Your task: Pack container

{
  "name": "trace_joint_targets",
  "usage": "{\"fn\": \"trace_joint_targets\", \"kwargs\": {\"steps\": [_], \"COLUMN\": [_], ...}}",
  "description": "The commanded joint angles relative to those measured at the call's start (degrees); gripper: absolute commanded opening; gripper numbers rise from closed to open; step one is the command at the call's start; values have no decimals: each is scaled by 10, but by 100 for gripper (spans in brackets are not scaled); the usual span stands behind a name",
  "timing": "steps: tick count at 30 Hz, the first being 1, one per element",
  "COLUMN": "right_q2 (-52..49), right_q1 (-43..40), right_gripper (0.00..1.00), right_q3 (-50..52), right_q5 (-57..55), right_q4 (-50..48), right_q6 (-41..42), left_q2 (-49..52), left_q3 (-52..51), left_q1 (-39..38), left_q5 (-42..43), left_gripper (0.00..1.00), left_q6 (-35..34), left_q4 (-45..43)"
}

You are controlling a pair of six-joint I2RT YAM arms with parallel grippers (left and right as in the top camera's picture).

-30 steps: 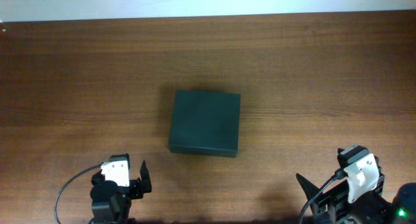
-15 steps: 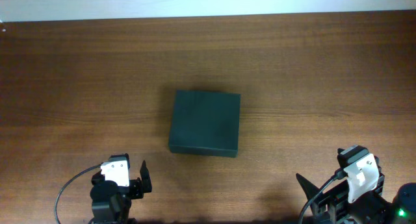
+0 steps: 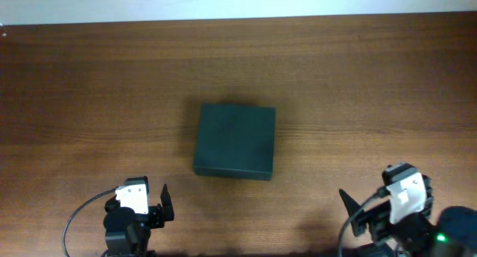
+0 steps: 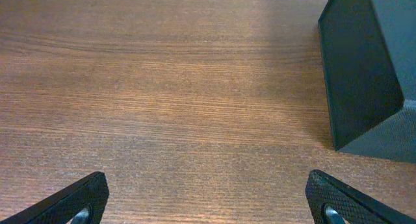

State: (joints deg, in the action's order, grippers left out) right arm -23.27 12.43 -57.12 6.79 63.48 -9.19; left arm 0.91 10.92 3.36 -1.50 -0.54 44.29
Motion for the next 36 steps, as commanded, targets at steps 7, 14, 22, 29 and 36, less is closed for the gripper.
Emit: {"fn": "trace_joint_targets", "kwargs": {"steps": [7, 14, 22, 29, 36], "right_q2": [163, 231, 231, 231, 231], "right_q1": [-42, -86, -87, -87, -87], "right_gripper": [99, 99, 99, 99, 99], "right_q3": [291, 425, 473, 473, 473], "right_q5": [-42, -14, -10, -10, -10], "right_q4": [-140, -185, -185, -186, -186], "right_q6": [10, 13, 13, 13, 13], "left_q2": [-6, -6, -6, -6, -6], "left_q3": [-4, -4, -4, -4, -4], "left_q1": [2, 2, 2, 2, 2], "left_q5": [6, 6, 6, 6, 6], "left_gripper": [99, 99, 99, 99, 99], "left_q6": [-8, -8, -8, -8, -8], "left_q4": [-2, -2, -2, -2, -2]}}
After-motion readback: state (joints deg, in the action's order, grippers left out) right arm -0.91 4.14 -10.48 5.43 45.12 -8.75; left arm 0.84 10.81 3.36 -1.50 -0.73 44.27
